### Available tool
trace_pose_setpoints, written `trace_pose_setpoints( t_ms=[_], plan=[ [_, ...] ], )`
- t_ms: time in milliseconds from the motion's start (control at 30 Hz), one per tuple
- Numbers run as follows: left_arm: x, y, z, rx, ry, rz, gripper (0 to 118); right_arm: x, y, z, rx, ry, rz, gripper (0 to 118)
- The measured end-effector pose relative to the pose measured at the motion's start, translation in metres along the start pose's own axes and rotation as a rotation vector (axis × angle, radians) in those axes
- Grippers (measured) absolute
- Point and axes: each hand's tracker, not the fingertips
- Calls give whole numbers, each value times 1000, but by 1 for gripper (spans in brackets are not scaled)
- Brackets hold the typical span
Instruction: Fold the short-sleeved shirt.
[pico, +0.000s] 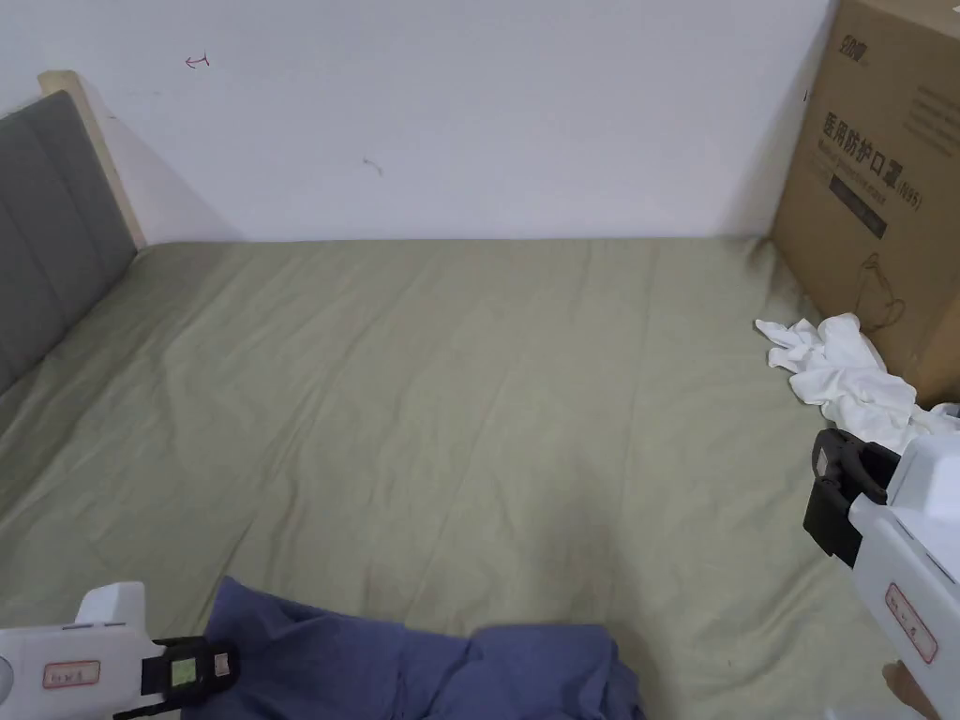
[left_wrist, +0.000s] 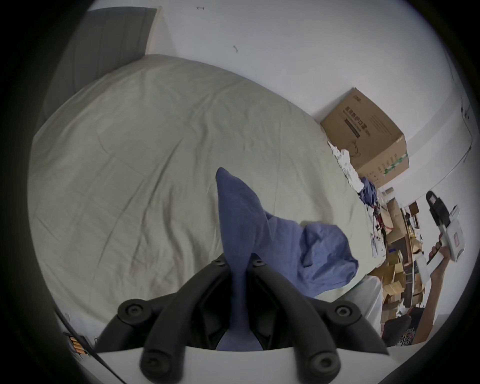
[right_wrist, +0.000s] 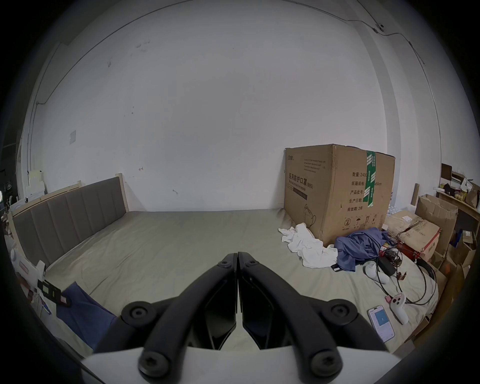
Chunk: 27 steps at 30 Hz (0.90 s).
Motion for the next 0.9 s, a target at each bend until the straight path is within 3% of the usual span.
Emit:
trace_pose_setpoints(
  t_ms=[267,367,600,833,900],
  plan=[
    [128,15,2,-73,-85,-130,9,13,-3,6,10,-3,-25,0],
    [172,11,-28,-141,-92,-208,9,17,-3,10,13,-7,-29,0],
    [239,-12,-121,-259,-138,-202,9,30,-6,17,15,-29,-43,0],
    [279,-57,-198,-373,7,-290,9,42,-9,24,8,-55,-45,0],
    [288,-70,-211,-361,45,-316,15,43,-10,26,5,-63,-48,0]
  ],
)
